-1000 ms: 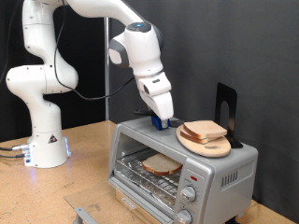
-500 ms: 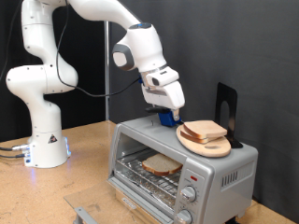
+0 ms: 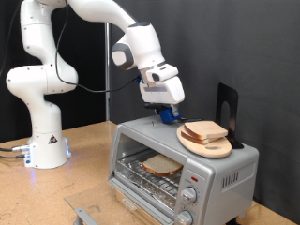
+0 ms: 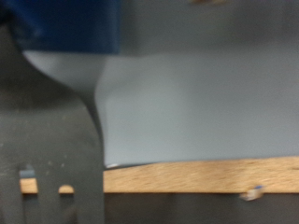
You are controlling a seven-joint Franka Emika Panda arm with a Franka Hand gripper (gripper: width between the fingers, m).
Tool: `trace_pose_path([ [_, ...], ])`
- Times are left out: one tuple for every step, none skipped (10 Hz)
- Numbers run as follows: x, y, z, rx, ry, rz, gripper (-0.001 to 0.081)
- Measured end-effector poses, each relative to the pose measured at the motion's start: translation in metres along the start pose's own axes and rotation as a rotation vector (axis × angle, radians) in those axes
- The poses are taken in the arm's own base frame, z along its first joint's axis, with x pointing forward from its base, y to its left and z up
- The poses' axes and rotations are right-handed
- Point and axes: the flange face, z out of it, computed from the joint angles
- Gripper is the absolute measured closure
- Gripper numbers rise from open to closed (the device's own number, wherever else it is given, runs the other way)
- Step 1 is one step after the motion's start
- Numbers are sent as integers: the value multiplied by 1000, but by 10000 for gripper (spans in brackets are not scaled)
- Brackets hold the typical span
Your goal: Make a piece of toast with the oven
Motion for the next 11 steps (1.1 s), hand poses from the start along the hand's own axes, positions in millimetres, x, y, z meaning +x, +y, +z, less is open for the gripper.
trace_pose_path([
  [-5,-3,0,13,-29,-4,-2],
  [-9,-4,1,19,-48,-2,-2],
  [-13,-2,3,18,-56,10,-2],
  [-15,1,4,12,-56,27,-2],
  [-17,5,5,7,-55,49,-2],
  [-18,12,5,3,-56,80,-2],
  [-19,20,5,2,-56,105,-2],
  [-19,28,5,3,-55,126,-2],
  [-18,36,6,6,-54,144,-2],
  [-16,43,6,9,-53,157,-2],
  [-14,49,6,14,-51,166,-2],
])
